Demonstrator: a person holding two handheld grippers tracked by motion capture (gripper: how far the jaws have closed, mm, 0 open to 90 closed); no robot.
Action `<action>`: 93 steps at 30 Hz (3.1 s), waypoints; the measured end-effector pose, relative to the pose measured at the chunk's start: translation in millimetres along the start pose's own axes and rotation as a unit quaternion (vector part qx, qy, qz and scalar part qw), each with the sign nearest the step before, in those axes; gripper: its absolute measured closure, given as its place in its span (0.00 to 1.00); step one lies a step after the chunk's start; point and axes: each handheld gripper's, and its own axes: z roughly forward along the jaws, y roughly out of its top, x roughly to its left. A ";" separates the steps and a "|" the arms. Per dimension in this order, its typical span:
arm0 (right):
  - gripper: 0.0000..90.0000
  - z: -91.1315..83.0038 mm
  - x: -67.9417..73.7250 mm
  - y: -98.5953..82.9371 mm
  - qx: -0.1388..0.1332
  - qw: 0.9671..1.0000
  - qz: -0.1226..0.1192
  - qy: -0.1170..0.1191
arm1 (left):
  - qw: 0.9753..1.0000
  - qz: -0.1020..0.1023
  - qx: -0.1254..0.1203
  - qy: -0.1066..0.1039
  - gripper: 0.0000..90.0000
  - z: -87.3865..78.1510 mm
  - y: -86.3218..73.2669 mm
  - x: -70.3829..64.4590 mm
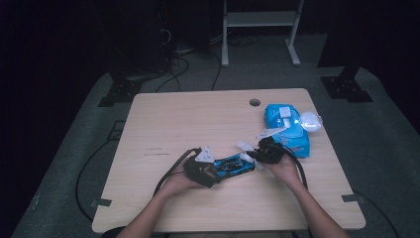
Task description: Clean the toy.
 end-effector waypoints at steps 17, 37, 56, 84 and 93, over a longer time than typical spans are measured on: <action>0.59 -27.7 17.2 -6.3 -0.013 0.999 -0.041 0.026 | 1.000 -0.001 0.000 0.001 0.27 -0.2 -0.1 -0.2; 0.88 -17.7 6.0 -21.5 0.010 0.999 -0.024 0.020 | 1.000 0.000 0.004 0.001 0.27 -0.8 0.4 -0.2; 0.88 -5.2 -10.2 -12.5 -0.012 0.999 0.029 0.017 | 1.000 -0.002 0.003 -0.002 0.27 -0.4 0.3 0.7; 0.89 -9.7 24.5 -18.1 -0.021 0.996 -0.019 0.084 | 0.993 -0.097 -0.053 -0.049 0.19 -9.6 1.6 14.6; 0.90 -10.4 27.2 -22.3 -0.032 0.996 -0.039 0.076 | 0.986 -0.152 -0.056 -0.032 0.26 -1.3 -2.8 21.3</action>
